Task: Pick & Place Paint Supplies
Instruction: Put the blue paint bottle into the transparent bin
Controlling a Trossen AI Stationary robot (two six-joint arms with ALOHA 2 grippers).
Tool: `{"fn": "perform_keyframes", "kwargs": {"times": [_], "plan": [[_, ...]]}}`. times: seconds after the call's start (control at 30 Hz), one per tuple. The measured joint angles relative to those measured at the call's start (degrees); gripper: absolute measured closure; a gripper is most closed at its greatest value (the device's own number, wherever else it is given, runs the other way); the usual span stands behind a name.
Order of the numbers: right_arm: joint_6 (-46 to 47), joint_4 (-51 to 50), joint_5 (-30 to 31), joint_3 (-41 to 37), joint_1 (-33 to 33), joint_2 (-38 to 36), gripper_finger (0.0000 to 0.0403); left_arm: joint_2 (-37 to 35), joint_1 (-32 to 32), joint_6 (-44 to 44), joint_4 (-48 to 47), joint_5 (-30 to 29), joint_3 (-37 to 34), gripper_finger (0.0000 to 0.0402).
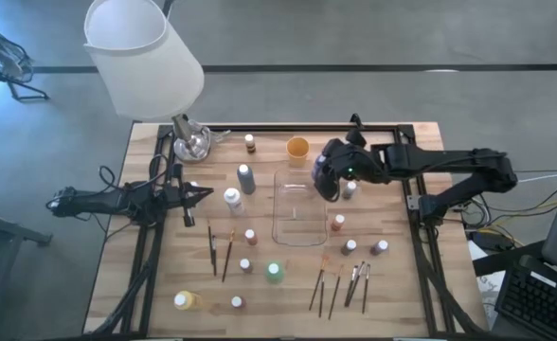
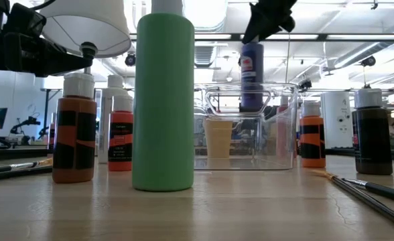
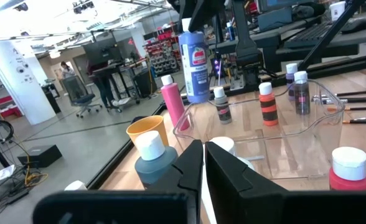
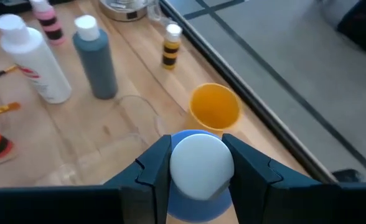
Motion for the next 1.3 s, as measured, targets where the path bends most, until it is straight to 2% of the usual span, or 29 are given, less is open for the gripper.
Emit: {"fn": "perform_keyframes", "kwargs": {"times": [0.23,0.43,0.67,1.03,1.3], "plan": [[-0.08,1.58,-0.67,-0.17,0.02,2.47,0.0272,0.0,0.01,0.0,0.0,-0.01,0.01,0.0378],[-0.05,2.03,-0.67,-0.45,0.04,5.17,0.0288,0.0,0.0,0.0,0.0,0.0,0.01,0.0378],[0.27,4.17,-0.66,-1.54,0.04,8.25,0.0276,0.0,0.0,0.0,0.0,0.0,0.01,0.0378],[0.41,14.23,-2.22,-10.14,0.0,8.2,0.0288,0.0,0.0,-0.01,0.0,-0.01,0.0,0.0378],[1.38,22.25,-4.74,-17.14,-0.28,5.95,0.0275,0.0,0.01,-0.02,0.0,0.0,0.02,0.0378]]}}
